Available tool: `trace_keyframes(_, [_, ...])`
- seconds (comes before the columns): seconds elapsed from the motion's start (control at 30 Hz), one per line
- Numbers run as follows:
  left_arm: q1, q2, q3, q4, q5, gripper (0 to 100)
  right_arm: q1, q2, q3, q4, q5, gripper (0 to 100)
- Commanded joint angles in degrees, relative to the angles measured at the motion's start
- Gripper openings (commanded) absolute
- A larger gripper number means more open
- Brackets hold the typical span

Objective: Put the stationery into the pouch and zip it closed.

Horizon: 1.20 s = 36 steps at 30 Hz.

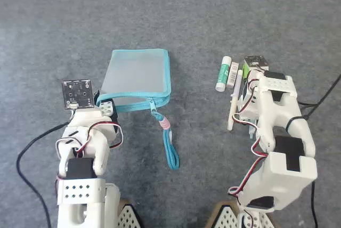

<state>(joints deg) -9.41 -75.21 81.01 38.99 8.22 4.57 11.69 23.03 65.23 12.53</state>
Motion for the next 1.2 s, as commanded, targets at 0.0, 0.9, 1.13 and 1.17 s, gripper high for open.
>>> trace_keyframes(0.0, [0.09,-0.97,-0.57,-2.02,0.88,1,1.27,-4.09,-0.44,0.92,0.88,12.7])
trace_keyframes(0.9, [0.09,-0.97,-0.57,-2.99,0.88,1,3.21,3.38,-7.56,4.7,1.58,22.6])
trace_keyframes(1.13, [0.09,-0.97,-0.57,-2.99,0.88,1,3.38,7.87,-10.11,4.0,1.49,7.1])
trace_keyframes(1.17, [0.09,-0.97,-0.57,-3.08,0.88,1,3.38,7.87,-10.11,4.0,1.49,4.8])
